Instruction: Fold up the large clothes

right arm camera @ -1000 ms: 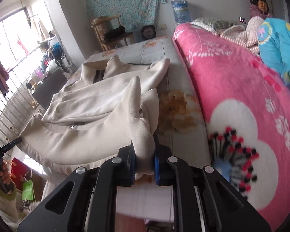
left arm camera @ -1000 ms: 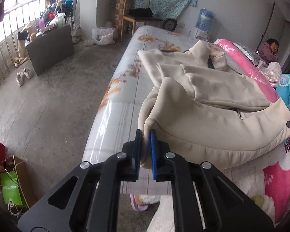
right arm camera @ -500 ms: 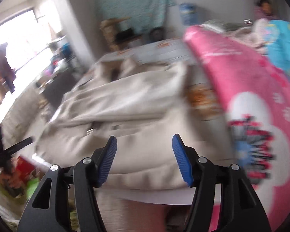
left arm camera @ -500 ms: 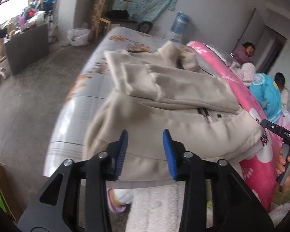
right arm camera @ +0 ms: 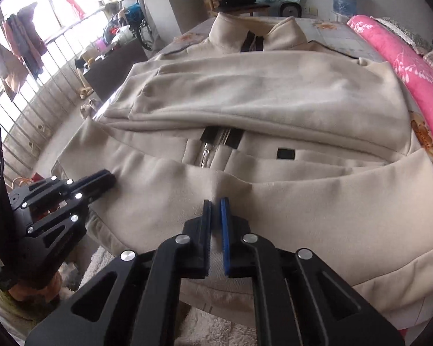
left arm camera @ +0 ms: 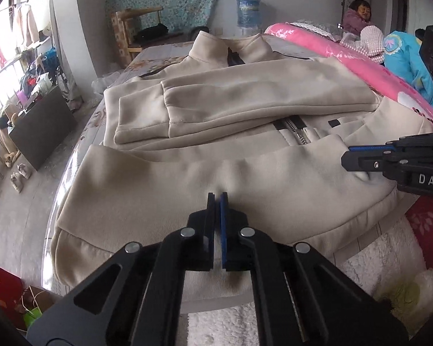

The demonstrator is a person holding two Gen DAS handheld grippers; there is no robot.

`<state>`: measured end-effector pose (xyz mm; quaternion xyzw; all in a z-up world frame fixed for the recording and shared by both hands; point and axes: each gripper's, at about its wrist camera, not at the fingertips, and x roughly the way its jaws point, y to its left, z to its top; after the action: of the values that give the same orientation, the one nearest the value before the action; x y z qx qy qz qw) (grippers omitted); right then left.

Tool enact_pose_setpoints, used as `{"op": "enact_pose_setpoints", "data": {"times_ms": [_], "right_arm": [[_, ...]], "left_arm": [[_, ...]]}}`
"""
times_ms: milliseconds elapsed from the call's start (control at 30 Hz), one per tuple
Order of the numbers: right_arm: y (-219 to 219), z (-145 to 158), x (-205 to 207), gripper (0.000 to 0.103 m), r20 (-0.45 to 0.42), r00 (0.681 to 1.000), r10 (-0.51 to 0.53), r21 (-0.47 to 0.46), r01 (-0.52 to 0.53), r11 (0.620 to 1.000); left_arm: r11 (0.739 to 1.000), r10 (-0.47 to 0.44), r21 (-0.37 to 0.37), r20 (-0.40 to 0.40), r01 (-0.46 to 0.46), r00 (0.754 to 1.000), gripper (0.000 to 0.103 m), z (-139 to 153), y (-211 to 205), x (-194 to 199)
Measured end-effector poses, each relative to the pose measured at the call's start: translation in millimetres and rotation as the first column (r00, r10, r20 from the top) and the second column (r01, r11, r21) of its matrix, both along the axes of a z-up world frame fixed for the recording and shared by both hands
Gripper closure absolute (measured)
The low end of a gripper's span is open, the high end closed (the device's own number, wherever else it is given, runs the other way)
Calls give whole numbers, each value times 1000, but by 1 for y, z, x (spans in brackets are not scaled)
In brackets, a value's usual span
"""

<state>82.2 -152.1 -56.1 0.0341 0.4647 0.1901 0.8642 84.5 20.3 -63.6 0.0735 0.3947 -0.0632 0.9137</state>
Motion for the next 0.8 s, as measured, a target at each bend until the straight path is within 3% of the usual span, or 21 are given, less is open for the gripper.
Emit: {"op": "enact_pose_setpoints", "data": {"times_ms": [167,267,367,500,567,600,667,800], "right_arm": [[3,52,-4,99,158,987,-31,31,26,999],[4,57,8,100,207,977,-46,-8,49,999],[7,30,30,100,165,985,-57,-60,67,996],[-5,15,35,100,98,993,-68,-23,70,997],[-15,18,30,90,79,996,-46,41,43,998],[-19,19,27,72,66,997,-41,64,37,997],[-24,18,24,54,42,998,-36,92,32,995],[-17,6,24,54,-15,1000,-4,83,6,997]], "left_arm": [[999,14,-45,109,-9,994,102,40,12,0],[1000,16,-13,119,-15,993,102,33,9,15],[1000,0,28,52,-1,999,102,-2,-2,31],[994,-15,110,89,5,996,101,-10,-10,25],[995,-13,100,90,4,996,101,-10,-9,25],[995,-13,103,92,3,996,101,-10,-9,25],[993,-12,117,97,0,995,101,-11,-12,26],[992,-12,122,99,0,995,101,-11,-13,24]]}}
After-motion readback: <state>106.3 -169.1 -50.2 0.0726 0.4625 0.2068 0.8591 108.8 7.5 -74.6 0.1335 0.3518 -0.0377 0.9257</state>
